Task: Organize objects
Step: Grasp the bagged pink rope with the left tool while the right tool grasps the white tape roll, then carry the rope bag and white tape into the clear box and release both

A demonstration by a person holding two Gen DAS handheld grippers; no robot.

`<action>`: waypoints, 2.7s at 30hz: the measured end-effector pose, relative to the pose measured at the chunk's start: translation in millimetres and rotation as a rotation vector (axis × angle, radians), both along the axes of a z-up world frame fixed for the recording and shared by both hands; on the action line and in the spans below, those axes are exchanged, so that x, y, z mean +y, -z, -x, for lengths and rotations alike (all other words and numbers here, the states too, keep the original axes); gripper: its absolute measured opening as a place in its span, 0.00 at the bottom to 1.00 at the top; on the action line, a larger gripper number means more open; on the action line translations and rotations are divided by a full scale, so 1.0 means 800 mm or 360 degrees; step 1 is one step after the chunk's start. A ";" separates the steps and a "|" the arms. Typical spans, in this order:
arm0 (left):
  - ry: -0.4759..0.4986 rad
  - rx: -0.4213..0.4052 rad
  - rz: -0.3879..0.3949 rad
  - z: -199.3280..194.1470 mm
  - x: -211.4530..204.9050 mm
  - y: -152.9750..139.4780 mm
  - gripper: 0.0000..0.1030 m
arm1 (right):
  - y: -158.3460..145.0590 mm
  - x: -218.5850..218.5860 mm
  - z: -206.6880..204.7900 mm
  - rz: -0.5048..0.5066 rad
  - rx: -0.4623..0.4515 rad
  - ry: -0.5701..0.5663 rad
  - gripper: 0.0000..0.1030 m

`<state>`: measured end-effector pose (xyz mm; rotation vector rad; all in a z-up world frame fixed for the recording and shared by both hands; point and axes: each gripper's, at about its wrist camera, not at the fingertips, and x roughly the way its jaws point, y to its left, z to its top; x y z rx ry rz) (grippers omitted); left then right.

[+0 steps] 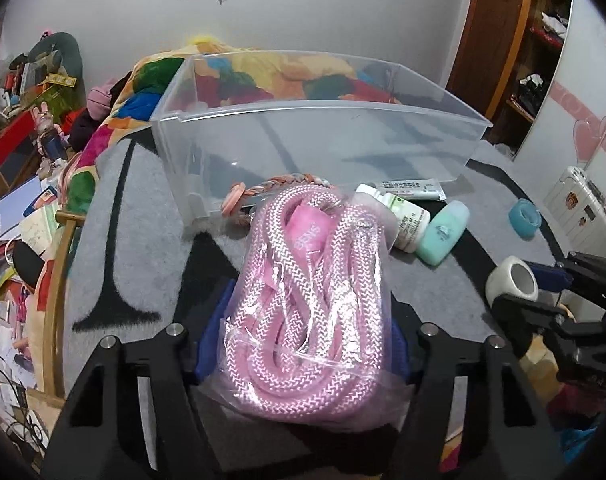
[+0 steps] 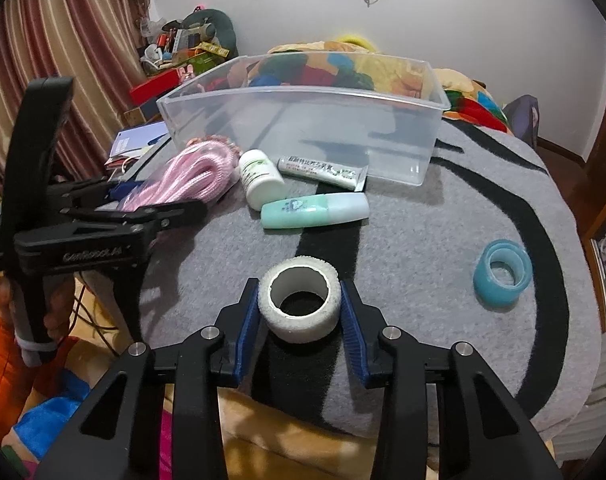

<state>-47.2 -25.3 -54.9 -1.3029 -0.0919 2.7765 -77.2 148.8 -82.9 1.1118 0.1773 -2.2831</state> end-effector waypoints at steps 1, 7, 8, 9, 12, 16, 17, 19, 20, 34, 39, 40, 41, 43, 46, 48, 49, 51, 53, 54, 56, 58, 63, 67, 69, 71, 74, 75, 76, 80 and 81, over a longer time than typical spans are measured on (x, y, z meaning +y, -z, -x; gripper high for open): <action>-0.0006 0.0007 -0.0006 -0.005 0.000 -0.001 0.62 | -0.001 0.001 0.001 0.0002 0.0005 0.0010 0.34; -0.0022 0.0058 -0.0018 -0.029 0.001 -0.017 0.53 | -0.009 0.010 0.011 0.0030 0.0022 0.0071 0.34; -0.0024 0.0071 -0.0019 -0.033 0.002 -0.020 0.47 | -0.011 0.011 0.012 0.0033 0.0027 0.0078 0.34; -0.0024 0.0089 -0.0021 -0.035 0.002 -0.025 0.43 | -0.014 0.012 0.014 0.0039 0.0036 0.0087 0.34; -0.0012 0.0115 -0.0048 -0.036 0.000 -0.038 0.35 | -0.025 0.016 0.019 0.0064 0.0067 0.0106 0.34; -0.0014 0.0156 -0.0036 -0.036 0.000 -0.051 0.25 | -0.045 0.021 0.026 0.0099 0.0123 0.0130 0.34; -0.0012 0.0169 -0.0038 -0.036 0.000 -0.057 0.20 | -0.050 0.021 0.028 0.0109 0.0136 0.0132 0.34; -0.0009 0.0192 -0.0049 -0.035 -0.001 -0.066 0.20 | -0.062 0.020 0.034 0.0131 0.0168 0.0138 0.34; -0.0005 0.0206 -0.0046 -0.036 -0.001 -0.068 0.20 | -0.067 0.020 0.036 0.0144 0.0180 0.0140 0.34; 0.0088 -0.0051 0.0021 -0.017 0.012 -0.006 0.77 | -0.079 0.017 0.055 0.0201 0.0174 0.0117 0.34; 0.0148 -0.0014 0.0093 -0.006 0.033 0.009 0.63 | -0.074 0.013 0.060 0.0193 0.0150 0.0102 0.34; 0.0151 -0.0001 0.0117 -0.006 0.038 0.007 0.62 | -0.074 0.012 0.062 0.0194 0.0145 0.0103 0.34; 0.0155 0.0011 0.0129 -0.008 0.042 0.005 0.61 | -0.074 0.012 0.064 0.0197 0.0142 0.0108 0.34; 0.0148 0.0038 0.0128 -0.013 0.045 -0.001 0.59 | -0.076 0.013 0.069 0.0207 0.0140 0.0115 0.34; 0.0121 0.0107 0.0117 -0.025 0.042 -0.021 0.59 | -0.086 0.013 0.079 0.0213 0.0171 0.0126 0.34; 0.0099 0.0163 0.0087 -0.031 0.035 -0.041 0.59 | -0.092 0.012 0.085 0.0217 0.0192 0.0129 0.34; 0.0092 0.0183 0.0077 -0.031 0.032 -0.050 0.59 | -0.096 0.012 0.090 0.0220 0.0203 0.0129 0.34; 0.0075 0.0227 0.0054 -0.029 0.025 -0.070 0.59 | -0.104 0.009 0.098 0.0226 0.0228 0.0132 0.34; 0.0048 0.0267 0.0044 -0.021 0.016 -0.088 0.59 | -0.110 0.006 0.105 0.0229 0.0249 0.0138 0.34; 0.0031 0.0288 0.0041 -0.015 0.011 -0.099 0.59 | -0.114 0.003 0.109 0.0229 0.0259 0.0141 0.34; 0.0009 0.0308 0.0021 -0.001 0.002 -0.114 0.59 | -0.118 -0.001 0.118 0.0232 0.0267 0.0140 0.34; -0.0013 0.0318 0.0000 0.013 -0.007 -0.123 0.59 | -0.121 -0.007 0.130 0.0211 0.0267 0.0148 0.34; -0.0053 0.0281 -0.0021 0.059 -0.022 -0.132 0.59 | -0.117 -0.023 0.156 0.0160 0.0225 0.0138 0.34; -0.0051 0.0201 -0.0027 0.100 -0.026 -0.124 0.59 | -0.103 -0.035 0.181 0.0125 0.0134 0.0117 0.34; -0.0038 0.0150 -0.0026 0.115 -0.022 -0.116 0.59 | -0.096 -0.042 0.192 0.0081 0.0096 0.0103 0.34; -0.0019 0.0087 -0.0013 0.135 -0.017 -0.106 0.59 | -0.089 -0.049 0.199 0.0032 0.0075 0.0090 0.34; 0.0017 -0.0004 0.0000 0.157 -0.010 -0.090 0.59 | -0.075 -0.062 0.211 -0.0063 0.0027 0.0053 0.34; 0.0031 -0.0030 0.0008 0.164 -0.007 -0.085 0.60 | -0.070 -0.067 0.213 -0.0100 0.0010 0.0033 0.34; 0.0045 -0.0052 0.0019 0.171 -0.005 -0.080 0.60 | -0.066 -0.070 0.214 -0.0123 0.0004 0.0024 0.34; 0.0071 -0.0130 0.0073 0.186 0.001 -0.067 0.48 | -0.053 -0.080 0.218 -0.0202 -0.0047 -0.0030 0.35; 0.0072 -0.0138 0.0072 0.188 -0.001 -0.066 0.47 | -0.050 -0.080 0.218 -0.0206 -0.0057 -0.0039 0.35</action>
